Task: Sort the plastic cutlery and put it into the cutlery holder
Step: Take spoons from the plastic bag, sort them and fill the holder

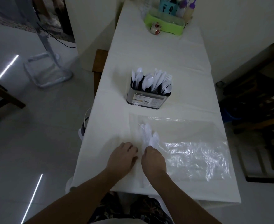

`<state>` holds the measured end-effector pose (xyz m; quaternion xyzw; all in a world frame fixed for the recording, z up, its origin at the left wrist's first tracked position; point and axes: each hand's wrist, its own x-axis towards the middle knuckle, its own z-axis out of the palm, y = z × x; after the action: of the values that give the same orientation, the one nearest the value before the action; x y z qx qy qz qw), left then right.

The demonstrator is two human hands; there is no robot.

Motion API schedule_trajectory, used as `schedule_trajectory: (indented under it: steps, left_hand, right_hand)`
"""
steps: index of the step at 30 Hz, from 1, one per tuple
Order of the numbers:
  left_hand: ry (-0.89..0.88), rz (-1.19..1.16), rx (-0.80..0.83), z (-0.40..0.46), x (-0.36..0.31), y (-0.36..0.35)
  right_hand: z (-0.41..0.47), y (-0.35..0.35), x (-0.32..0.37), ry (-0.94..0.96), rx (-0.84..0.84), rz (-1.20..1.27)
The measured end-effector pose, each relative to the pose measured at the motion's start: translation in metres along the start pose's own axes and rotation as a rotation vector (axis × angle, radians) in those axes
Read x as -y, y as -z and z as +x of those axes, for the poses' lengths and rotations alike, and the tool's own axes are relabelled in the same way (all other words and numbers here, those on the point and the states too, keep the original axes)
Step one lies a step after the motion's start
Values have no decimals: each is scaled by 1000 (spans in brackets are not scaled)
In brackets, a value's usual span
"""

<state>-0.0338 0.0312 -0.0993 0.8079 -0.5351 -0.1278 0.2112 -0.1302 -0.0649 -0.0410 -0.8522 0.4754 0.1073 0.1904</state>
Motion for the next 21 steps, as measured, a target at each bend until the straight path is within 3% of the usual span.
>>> schedule_trajectory:
  steps: [2, 6, 11, 21]
  left_hand:
    - [-234, 132, -28, -12, 17, -5]
    - [-476, 228, 91, -25, 27, 2]
    - [-538, 239, 290, -21, 23, 12]
    - [-592, 236, 329, -24, 23, 13]
  right_hand:
    - [0, -1, 0, 3, -7, -3]
    - [-1, -2, -1, 16, 2, -1]
    - [-6, -3, 1, 11, 34, 65]
    - [-33, -11, -3, -60, 109, -7]
